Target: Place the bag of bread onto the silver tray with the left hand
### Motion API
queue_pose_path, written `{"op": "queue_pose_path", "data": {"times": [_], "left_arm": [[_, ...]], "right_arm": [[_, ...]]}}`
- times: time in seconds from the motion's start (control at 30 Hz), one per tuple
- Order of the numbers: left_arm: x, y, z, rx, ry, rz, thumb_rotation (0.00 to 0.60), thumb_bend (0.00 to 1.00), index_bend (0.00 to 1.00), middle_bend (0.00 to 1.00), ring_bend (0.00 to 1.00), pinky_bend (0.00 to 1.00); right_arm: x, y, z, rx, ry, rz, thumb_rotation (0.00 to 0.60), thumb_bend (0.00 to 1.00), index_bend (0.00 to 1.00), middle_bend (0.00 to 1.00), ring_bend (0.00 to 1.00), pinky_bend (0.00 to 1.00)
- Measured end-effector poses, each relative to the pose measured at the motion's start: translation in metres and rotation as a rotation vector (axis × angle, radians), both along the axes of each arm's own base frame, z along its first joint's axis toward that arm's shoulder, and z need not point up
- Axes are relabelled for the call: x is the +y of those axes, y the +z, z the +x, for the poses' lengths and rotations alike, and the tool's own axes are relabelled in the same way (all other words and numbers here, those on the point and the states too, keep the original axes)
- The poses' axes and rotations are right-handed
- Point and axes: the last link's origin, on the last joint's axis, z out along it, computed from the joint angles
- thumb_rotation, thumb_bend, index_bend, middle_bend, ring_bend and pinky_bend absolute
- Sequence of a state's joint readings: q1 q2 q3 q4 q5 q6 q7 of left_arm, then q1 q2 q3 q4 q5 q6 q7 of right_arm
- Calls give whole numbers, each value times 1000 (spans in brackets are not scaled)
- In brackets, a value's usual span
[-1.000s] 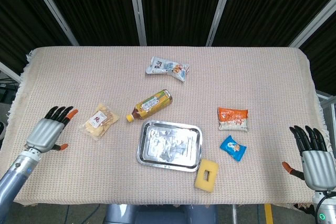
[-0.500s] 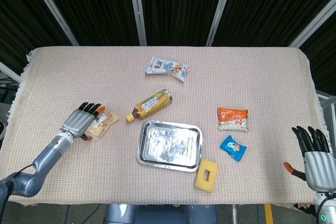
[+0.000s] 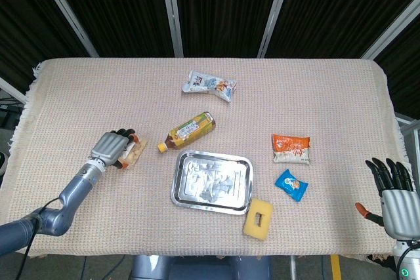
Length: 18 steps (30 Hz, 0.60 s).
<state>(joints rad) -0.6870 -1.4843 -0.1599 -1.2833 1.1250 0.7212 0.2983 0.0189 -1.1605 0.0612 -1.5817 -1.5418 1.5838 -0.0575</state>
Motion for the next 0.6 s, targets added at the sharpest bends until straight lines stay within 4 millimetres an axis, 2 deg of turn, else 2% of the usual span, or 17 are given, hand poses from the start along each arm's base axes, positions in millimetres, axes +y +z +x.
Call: {"op": "queue_pose_path", "data": {"times": [0.27,0.47,0.6], "left_arm": [[-4,13,6,-139,-58,120,600,413,512,329,325,437],[-23,32,20,-261,-121,137,599,410,512,324,314,436],[-42,37,39,-358,-149,87,600,410,507,315,310,434]], "right_arm": [[1,0,-4,-8,-5,-7,600,68,121,95,0,56],[0,0,-1,-6,13,-8,600,69,123,95,0,56],[-1,0,0,-5,19,-6,600,68,123,95,0,56]]}}
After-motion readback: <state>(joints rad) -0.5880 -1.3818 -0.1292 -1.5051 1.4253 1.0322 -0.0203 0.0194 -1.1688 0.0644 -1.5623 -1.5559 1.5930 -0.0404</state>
